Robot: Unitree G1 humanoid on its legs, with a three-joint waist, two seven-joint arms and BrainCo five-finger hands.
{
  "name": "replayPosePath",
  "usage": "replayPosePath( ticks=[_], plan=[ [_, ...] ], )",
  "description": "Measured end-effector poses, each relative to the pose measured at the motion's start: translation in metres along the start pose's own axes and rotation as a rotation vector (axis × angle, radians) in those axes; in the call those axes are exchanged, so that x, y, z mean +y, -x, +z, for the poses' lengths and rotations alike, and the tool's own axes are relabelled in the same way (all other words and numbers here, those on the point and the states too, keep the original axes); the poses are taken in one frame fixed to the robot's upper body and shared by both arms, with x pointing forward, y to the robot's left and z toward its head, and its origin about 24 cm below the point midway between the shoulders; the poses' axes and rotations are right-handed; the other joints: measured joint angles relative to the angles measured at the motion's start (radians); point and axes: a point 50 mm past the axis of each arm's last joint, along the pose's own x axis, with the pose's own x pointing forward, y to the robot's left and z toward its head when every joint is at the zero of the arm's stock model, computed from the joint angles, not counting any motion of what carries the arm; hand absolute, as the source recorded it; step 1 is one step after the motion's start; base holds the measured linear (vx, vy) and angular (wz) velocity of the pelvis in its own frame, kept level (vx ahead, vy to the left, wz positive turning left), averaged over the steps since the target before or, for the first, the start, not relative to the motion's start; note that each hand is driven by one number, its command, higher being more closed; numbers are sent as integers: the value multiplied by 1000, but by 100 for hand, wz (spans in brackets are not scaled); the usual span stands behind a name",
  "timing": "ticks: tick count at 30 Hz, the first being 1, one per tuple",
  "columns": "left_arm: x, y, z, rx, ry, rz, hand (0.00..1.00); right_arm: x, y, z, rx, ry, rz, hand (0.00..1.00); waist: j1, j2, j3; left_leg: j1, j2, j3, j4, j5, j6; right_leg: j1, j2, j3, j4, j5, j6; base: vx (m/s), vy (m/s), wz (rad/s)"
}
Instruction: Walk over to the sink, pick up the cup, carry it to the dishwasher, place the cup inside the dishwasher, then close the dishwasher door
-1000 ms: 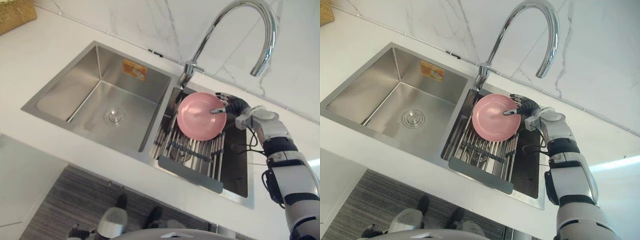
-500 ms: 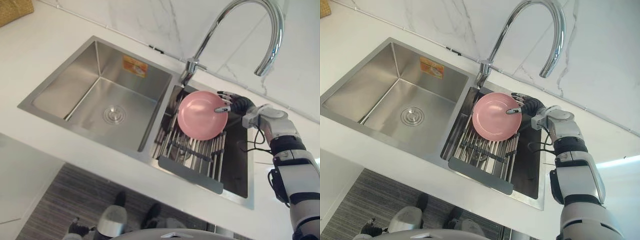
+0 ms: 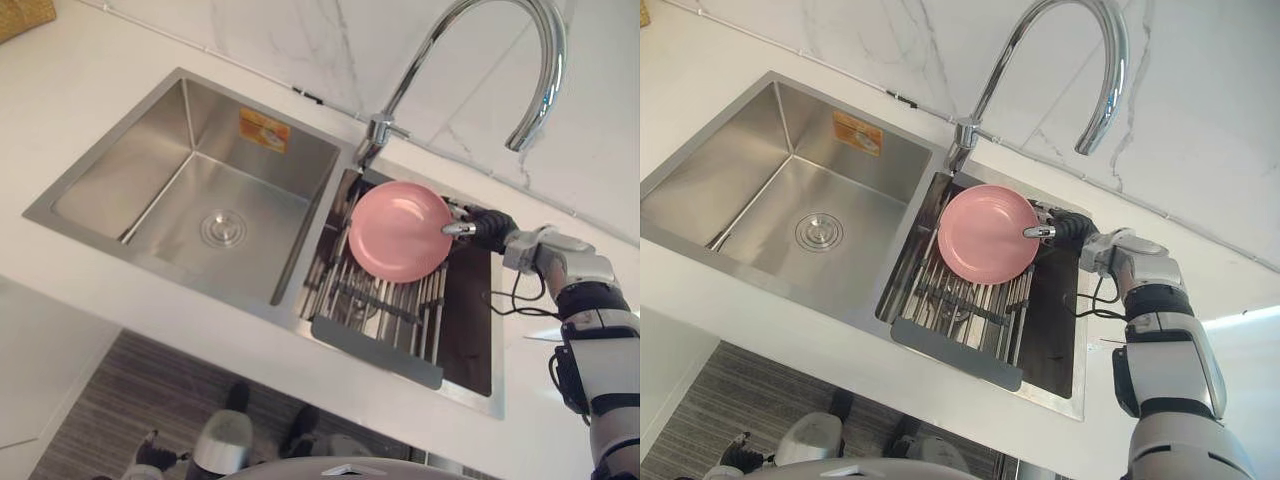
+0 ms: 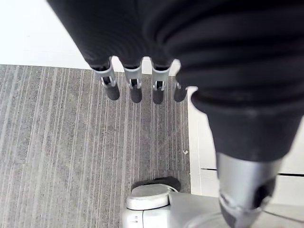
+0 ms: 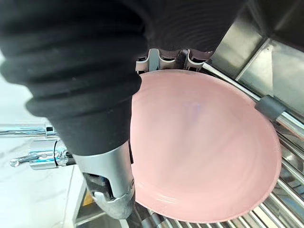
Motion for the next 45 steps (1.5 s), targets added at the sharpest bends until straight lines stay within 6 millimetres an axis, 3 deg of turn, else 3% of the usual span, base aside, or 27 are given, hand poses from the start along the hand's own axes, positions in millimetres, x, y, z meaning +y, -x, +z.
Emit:
replayPosePath(
  ticks=[7,15,33,38,45],
  plan=[
    [2,0,1,-22,-26,9,0,4,8,-16,40,-96,144,0,-5,-3,-2,6,7,7,0,-4,-6,2,6,6,0,-3,-3,0,0,-3],
    [3,-1,-2,-20,-31,10,0,24,-4,-45,78,-174,285,0,0,-12,-6,6,4,6,0,-5,-8,2,3,6,3,-3,-3,0,0,0],
    [3,0,-3,-17,-49,10,0,26,-4,-45,82,-123,292,0,3,-13,-7,-2,2,0,0,-3,-4,-2,2,2,-2,-3,-2,0,0,0],
    [2,0,-4,-9,-51,-2,0,24,-11,-40,176,155,176,0,15,-13,-7,-10,1,-2,0,-2,-5,-11,1,1,2,-1,-4,0,0,0],
    [-1,1,-3,4,-62,-17,0,21,-21,-13,145,280,11,0,12,-11,-5,-24,1,-1,3,16,2,-33,2,2,0,12,-12,0,0,0]
  ],
)
